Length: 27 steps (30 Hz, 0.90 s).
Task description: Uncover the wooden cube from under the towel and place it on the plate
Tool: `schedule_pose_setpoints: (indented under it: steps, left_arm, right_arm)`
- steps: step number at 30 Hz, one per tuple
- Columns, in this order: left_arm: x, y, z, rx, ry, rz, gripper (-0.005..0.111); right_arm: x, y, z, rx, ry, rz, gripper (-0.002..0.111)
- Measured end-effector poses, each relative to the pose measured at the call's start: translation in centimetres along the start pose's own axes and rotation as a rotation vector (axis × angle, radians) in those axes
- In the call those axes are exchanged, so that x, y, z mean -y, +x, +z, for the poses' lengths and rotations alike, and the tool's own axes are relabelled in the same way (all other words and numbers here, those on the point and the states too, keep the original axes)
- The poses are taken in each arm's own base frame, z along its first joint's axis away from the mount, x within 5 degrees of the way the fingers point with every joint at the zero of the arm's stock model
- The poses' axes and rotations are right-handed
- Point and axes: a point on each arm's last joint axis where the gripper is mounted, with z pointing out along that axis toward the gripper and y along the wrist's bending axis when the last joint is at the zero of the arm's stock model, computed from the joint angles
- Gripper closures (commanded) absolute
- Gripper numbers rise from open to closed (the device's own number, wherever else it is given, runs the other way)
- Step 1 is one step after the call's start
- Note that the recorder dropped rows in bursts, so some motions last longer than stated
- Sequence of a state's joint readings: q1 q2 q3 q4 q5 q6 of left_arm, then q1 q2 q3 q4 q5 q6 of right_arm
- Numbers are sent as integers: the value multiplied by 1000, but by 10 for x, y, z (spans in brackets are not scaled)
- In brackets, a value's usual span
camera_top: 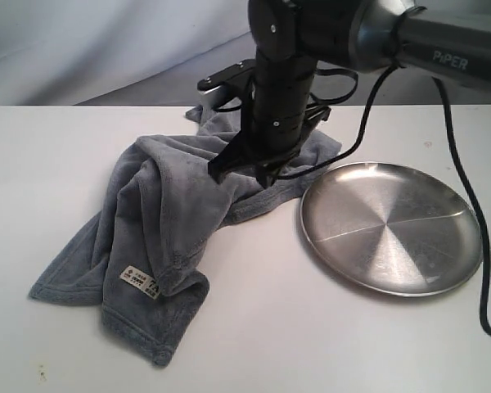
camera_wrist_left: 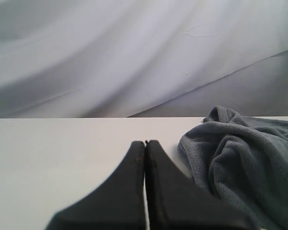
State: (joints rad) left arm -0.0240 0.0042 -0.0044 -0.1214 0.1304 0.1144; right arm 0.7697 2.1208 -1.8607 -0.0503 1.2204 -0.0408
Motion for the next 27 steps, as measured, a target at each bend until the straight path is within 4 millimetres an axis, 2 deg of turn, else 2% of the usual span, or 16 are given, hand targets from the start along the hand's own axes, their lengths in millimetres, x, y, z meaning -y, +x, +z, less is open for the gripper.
schedule_pose_setpoints:
  steps: [11, 21, 24, 27]
  left_arm:
    - [0, 0, 0, 0, 0, 0, 107]
    - [0, 0, 0, 0, 0, 0, 107]
    - [0, 0, 0, 0, 0, 0, 107]
    - [0, 0, 0, 0, 0, 0, 107]
  right_arm:
    - [-94, 4, 0, 33, -121, -174, 108]
    - [-157, 11, -7, 113, -190, -376, 108]
    - [-174, 15, -1, 103, -198, -436, 99]
    - [-190, 20, 18, 61, -196, -481, 80]
